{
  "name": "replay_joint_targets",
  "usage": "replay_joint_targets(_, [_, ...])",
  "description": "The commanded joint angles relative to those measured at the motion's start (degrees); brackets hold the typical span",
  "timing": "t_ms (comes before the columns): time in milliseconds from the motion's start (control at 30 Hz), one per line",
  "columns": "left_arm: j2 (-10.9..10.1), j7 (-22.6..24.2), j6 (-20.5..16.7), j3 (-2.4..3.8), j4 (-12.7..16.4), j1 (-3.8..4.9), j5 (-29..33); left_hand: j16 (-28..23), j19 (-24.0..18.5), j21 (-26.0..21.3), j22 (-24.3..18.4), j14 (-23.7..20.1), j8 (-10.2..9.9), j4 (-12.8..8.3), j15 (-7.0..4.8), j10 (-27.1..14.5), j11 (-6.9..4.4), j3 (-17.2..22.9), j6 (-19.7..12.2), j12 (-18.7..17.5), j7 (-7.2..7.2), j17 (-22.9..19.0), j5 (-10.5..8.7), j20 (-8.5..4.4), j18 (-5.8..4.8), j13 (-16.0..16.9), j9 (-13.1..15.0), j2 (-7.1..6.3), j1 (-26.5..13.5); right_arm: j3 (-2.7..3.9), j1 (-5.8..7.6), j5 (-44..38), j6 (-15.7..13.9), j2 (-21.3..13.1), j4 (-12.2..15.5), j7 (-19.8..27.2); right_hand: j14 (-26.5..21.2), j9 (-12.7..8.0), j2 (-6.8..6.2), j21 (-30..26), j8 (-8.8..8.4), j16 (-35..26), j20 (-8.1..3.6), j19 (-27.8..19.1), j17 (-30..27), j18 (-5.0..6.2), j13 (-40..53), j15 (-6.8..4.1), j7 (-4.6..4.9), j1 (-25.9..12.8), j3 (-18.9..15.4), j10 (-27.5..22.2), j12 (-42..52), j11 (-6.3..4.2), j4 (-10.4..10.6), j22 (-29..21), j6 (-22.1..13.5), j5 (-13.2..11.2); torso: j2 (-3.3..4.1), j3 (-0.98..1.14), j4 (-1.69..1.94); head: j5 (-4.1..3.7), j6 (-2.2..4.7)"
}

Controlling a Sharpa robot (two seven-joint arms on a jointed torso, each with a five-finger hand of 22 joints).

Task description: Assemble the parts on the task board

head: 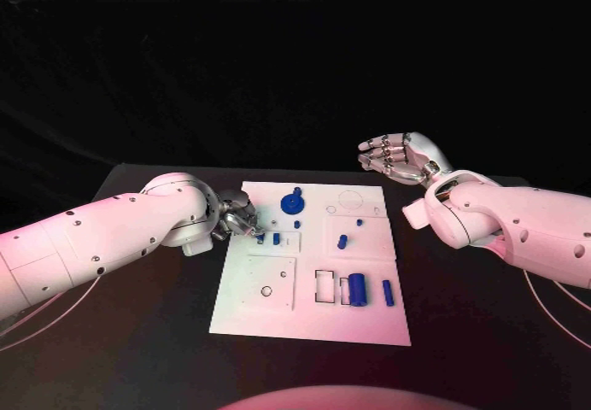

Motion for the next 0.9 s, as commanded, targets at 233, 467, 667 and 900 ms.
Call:
replay_joint_targets(233, [0.61, -0.96, 2.24, -0.04, -0.22, -0.11, -3.26, 0.39, 0.36, 0.38, 0.13, 4.77, 0.31, -11.08, -0.41, 0.42, -0.09, 11.25, 0.95, 0.22, -0.52, 10.79, 0.76, -0.14, -0.24, 0.34, 0.16, -0.22, -0.82, 0.01, -0.03, -0.13, 0.95, 0.01, 0.10, 0.79, 0.12, -0.06, 0.41, -0.28, -0.20, -0.38, 0.13, -0.42, -0.05, -0.55, -0.08, 0.30, 5.07, -0.32, -0.28, 0.19, -0.24, 0.31, 0.03, -0.05, 0.35, 0.31, -0.02, 0.00, 0.06, 0.01, -0.13])
replay_joint_targets(467, [0.91, -1.35, 1.94, -0.07, -0.43, -0.13, -3.84, 0.40, 0.36, 0.39, 0.15, 4.77, 0.36, -11.15, -0.42, 0.49, -0.12, 11.32, 0.99, 0.27, -0.54, 10.82, 1.01, -0.16, -0.24, 0.45, 0.18, -0.27, -0.94, 0.01, -0.03, -0.13, 0.96, 0.01, 0.09, 0.79, 0.12, -0.06, 0.41, -0.28, -0.20, -0.38, 0.13, -0.42, -0.05, -0.55, -0.08, 0.30, 5.07, -0.32, -0.28, 0.19, -0.24, 0.31, 0.03, -0.05, 0.35, 0.31, -0.01, 0.00, -0.04, 0.03, -0.19])
replay_joint_targets(667, [1.13, -1.58, 1.75, -0.13, -0.59, -0.16, -3.91, 0.42, 0.38, 0.43, 0.21, 4.79, 0.39, -11.17, -0.43, 0.57, -0.13, 11.35, 1.01, 0.34, -0.55, 10.86, 1.14, -0.17, -0.25, 0.62, 0.19, -0.29, -1.00, 0.01, -0.03, -0.13, 1.01, 0.00, 0.09, 0.79, 0.12, -0.06, 0.41, -0.28, -0.20, -0.38, 0.13, -0.42, -0.05, -0.55, -0.08, 0.30, 5.07, -0.32, -0.28, 0.19, -0.24, 0.31, 0.03, -0.05, 0.35, 0.31, -0.05, 0.03, 0.03, -0.08, -0.25])
replay_joint_targets(900, [1.24, -2.04, 2.49, -0.21, -0.59, -0.19, -4.14, 0.52, 0.50, 0.65, 0.55, 4.85, 0.53, -11.38, -0.48, 0.82, -0.20, 11.50, 1.13, 0.52, -0.63, 11.09, 1.76, -0.21, -0.32, 1.00, 0.25, -0.43, -1.29, 0.01, -0.03, -0.11, 1.03, -0.03, 0.08, 0.80, 0.12, -0.06, 0.41, -0.28, -0.20, -0.38, 0.13, -0.42, -0.05, -0.55, -0.08, 0.30, 5.07, -0.32, -0.28, 0.19, -0.24, 0.31, 0.03, -0.05, 0.35, 0.31, -0.03, 0.04, 0.02, -0.05, -0.39])
